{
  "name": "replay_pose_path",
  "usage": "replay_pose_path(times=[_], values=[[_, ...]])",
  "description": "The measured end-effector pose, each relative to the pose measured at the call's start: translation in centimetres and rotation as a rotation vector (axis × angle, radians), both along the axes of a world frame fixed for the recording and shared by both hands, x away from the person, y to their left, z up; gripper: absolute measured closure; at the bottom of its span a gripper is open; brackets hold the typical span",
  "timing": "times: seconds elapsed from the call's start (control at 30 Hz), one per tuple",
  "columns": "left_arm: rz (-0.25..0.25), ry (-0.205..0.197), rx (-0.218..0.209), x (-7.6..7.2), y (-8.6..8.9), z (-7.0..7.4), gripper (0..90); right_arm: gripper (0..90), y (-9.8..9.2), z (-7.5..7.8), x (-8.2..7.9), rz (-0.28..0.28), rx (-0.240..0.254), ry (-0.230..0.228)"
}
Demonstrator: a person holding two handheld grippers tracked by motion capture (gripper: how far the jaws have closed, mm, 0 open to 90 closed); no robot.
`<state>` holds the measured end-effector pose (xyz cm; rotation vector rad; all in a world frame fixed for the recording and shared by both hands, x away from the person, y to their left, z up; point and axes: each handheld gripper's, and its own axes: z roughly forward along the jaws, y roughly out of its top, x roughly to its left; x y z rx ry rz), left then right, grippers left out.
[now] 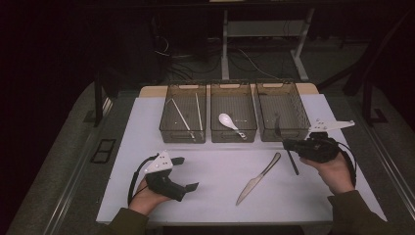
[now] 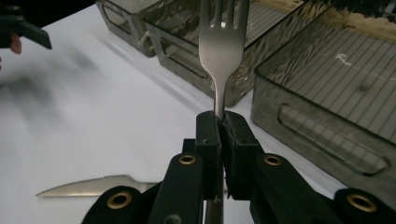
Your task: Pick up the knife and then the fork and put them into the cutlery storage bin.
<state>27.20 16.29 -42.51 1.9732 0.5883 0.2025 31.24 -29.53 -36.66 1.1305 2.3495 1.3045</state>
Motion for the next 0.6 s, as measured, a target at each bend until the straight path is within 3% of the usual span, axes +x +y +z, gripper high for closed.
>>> replay_pose_path(times=[0.6], values=[[0.005,-0.001,-0.008,0.1,0.0,0.0,0.0,84.9,-1.1,3.0,2.7,-0.064,0.012,-0.1]])
